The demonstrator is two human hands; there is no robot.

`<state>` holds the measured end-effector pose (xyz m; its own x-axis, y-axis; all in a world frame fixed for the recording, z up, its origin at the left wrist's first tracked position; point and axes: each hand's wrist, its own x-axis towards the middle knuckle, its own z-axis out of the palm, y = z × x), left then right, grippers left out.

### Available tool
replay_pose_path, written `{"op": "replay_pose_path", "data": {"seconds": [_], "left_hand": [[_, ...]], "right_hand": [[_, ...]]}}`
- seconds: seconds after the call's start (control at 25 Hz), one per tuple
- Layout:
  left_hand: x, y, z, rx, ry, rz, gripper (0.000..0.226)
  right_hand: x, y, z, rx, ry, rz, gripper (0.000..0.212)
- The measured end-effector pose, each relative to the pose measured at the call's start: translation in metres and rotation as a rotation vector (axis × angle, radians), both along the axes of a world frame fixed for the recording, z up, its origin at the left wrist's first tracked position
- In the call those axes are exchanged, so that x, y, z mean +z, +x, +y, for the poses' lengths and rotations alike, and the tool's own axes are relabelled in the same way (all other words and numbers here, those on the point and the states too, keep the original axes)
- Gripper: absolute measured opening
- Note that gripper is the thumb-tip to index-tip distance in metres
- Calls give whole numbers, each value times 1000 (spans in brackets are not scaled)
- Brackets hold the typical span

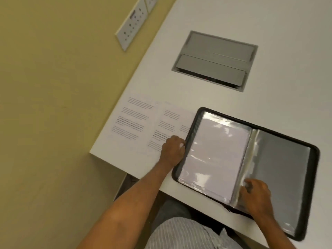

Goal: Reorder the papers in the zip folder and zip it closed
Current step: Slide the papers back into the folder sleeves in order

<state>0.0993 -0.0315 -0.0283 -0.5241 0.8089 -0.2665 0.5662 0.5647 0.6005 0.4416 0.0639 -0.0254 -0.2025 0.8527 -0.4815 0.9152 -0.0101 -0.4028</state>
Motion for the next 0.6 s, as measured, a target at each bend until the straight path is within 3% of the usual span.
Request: {"op": "replay_pose_path", "data": {"seconds": [0.12,0.28,0.48,0.6], "left_hand": [[5,-52,-18,230,19,9,26],[10,-140,-43,453,-93,79,41],[1,-219,-67,498,-473,50,100],[-8,-235,-78,469,-578,-9,128]], "right_hand": [[5,-30,2,-3,10,-24,38],[15,-93,-14,122,21,103,53],[6,-151,-37,37,-23,91,64],[0,-162,-48,20,16,40,66]]}}
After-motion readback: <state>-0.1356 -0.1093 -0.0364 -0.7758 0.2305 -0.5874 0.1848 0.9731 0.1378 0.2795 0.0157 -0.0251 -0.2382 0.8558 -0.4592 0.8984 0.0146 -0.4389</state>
